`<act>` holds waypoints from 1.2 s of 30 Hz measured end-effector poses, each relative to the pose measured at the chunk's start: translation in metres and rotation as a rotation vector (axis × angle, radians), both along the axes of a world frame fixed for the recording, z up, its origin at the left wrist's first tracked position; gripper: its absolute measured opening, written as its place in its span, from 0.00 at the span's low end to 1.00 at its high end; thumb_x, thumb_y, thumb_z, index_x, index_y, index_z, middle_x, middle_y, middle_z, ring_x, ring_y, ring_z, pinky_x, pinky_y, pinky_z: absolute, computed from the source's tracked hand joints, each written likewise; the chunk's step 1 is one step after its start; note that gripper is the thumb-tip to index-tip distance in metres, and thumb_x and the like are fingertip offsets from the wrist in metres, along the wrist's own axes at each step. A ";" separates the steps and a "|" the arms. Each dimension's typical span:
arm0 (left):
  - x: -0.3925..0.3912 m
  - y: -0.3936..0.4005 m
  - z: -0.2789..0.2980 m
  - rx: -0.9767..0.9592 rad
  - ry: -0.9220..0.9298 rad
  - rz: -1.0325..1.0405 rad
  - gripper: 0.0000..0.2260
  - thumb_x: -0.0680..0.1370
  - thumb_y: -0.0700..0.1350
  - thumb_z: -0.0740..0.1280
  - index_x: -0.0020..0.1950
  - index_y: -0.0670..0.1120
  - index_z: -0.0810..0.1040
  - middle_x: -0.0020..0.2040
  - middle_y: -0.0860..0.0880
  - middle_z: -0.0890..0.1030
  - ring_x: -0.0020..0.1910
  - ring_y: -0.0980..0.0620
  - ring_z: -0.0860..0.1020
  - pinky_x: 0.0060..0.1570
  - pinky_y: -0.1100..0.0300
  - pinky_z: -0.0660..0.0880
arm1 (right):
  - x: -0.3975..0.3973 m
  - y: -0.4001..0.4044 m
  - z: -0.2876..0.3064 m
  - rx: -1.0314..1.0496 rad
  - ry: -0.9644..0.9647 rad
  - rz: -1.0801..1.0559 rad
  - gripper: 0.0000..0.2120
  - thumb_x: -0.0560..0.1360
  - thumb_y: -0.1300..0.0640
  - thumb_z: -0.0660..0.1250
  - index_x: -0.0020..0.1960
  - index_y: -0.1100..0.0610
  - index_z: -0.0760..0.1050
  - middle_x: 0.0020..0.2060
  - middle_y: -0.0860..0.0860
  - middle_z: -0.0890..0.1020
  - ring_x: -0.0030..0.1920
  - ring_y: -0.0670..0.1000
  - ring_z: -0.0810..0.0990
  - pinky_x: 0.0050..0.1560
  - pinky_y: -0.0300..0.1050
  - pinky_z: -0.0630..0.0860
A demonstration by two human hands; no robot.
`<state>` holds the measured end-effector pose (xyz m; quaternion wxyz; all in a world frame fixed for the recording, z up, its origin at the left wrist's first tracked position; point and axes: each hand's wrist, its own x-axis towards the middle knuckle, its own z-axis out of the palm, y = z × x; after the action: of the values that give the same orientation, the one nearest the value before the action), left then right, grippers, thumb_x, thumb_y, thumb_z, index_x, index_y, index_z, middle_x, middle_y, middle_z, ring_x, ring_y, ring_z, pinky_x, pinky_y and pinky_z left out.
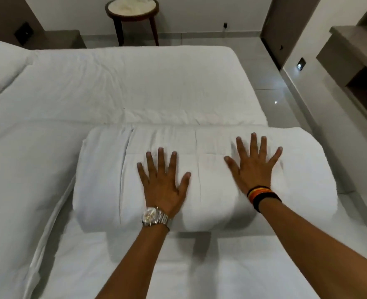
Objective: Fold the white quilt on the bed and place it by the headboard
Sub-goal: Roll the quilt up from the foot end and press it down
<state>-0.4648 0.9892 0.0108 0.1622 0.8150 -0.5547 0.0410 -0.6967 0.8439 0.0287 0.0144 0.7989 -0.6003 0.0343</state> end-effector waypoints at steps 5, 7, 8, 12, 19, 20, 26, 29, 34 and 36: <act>0.037 -0.044 -0.047 0.124 0.043 0.101 0.35 0.82 0.70 0.46 0.86 0.55 0.51 0.86 0.46 0.48 0.84 0.38 0.42 0.77 0.30 0.39 | 0.000 -0.010 -0.025 0.087 -0.082 0.026 0.40 0.79 0.23 0.42 0.85 0.42 0.54 0.85 0.53 0.54 0.85 0.60 0.47 0.76 0.76 0.34; 0.043 -0.068 -0.067 0.122 0.038 0.093 0.35 0.82 0.70 0.47 0.86 0.55 0.50 0.86 0.46 0.49 0.84 0.38 0.42 0.77 0.29 0.39 | 0.003 -0.032 -0.041 0.153 -0.053 0.033 0.42 0.77 0.22 0.38 0.85 0.41 0.50 0.86 0.52 0.51 0.85 0.58 0.44 0.76 0.76 0.35; 0.045 -0.077 -0.078 0.109 0.026 0.091 0.35 0.82 0.69 0.48 0.86 0.55 0.49 0.86 0.46 0.49 0.84 0.37 0.42 0.77 0.28 0.39 | 0.008 -0.043 -0.050 0.160 -0.038 0.032 0.42 0.77 0.22 0.36 0.85 0.41 0.47 0.86 0.52 0.49 0.85 0.58 0.42 0.76 0.76 0.35; 0.059 -0.114 -0.129 0.068 0.014 0.100 0.35 0.83 0.68 0.49 0.86 0.54 0.48 0.86 0.46 0.47 0.84 0.37 0.42 0.77 0.28 0.38 | 0.036 -0.085 -0.100 0.176 0.042 0.030 0.41 0.77 0.23 0.36 0.85 0.40 0.38 0.86 0.51 0.44 0.85 0.59 0.40 0.75 0.79 0.36; 0.058 -0.122 -0.121 0.146 0.050 0.105 0.35 0.83 0.67 0.50 0.86 0.53 0.48 0.86 0.45 0.46 0.84 0.37 0.40 0.76 0.28 0.38 | 0.041 -0.094 -0.096 0.299 0.046 0.022 0.41 0.77 0.23 0.37 0.85 0.41 0.39 0.86 0.51 0.43 0.85 0.57 0.38 0.75 0.76 0.34; 0.055 -0.114 -0.110 0.147 0.063 0.098 0.34 0.83 0.67 0.49 0.86 0.53 0.48 0.86 0.45 0.46 0.84 0.37 0.40 0.76 0.28 0.39 | 0.036 -0.084 -0.085 0.293 0.006 0.028 0.41 0.78 0.24 0.38 0.86 0.42 0.41 0.86 0.51 0.45 0.85 0.56 0.40 0.77 0.75 0.34; 0.000 0.000 -0.078 0.011 0.103 -0.047 0.34 0.82 0.64 0.53 0.85 0.51 0.55 0.86 0.44 0.52 0.84 0.36 0.49 0.77 0.28 0.44 | -0.028 0.065 -0.070 0.160 -0.181 0.035 0.38 0.82 0.29 0.46 0.86 0.48 0.54 0.86 0.55 0.51 0.85 0.59 0.50 0.78 0.75 0.43; -0.025 0.028 -0.089 0.083 0.073 -0.113 0.34 0.82 0.64 0.53 0.85 0.51 0.56 0.86 0.43 0.52 0.84 0.35 0.50 0.75 0.25 0.47 | -0.038 0.097 -0.087 0.171 -0.118 0.037 0.38 0.82 0.30 0.47 0.85 0.51 0.58 0.85 0.59 0.50 0.85 0.63 0.50 0.74 0.82 0.44; 0.010 -0.051 -0.086 0.048 -0.002 -0.097 0.35 0.82 0.64 0.57 0.86 0.50 0.55 0.86 0.43 0.50 0.84 0.36 0.47 0.77 0.29 0.42 | 0.008 0.015 -0.086 0.151 -0.013 0.006 0.39 0.81 0.30 0.43 0.86 0.51 0.54 0.85 0.60 0.48 0.85 0.61 0.48 0.72 0.84 0.43; 0.026 -0.089 -0.076 0.026 -0.027 -0.100 0.36 0.82 0.65 0.57 0.86 0.51 0.54 0.86 0.44 0.49 0.84 0.37 0.45 0.77 0.29 0.42 | 0.028 -0.026 -0.081 0.153 0.018 0.016 0.39 0.81 0.28 0.37 0.86 0.47 0.49 0.85 0.59 0.46 0.85 0.59 0.46 0.71 0.84 0.41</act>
<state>-0.4386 0.9006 -0.0654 0.1462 0.7877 -0.5973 0.0365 -0.6690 0.8179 -0.0522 -0.0416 0.8027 -0.5946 -0.0190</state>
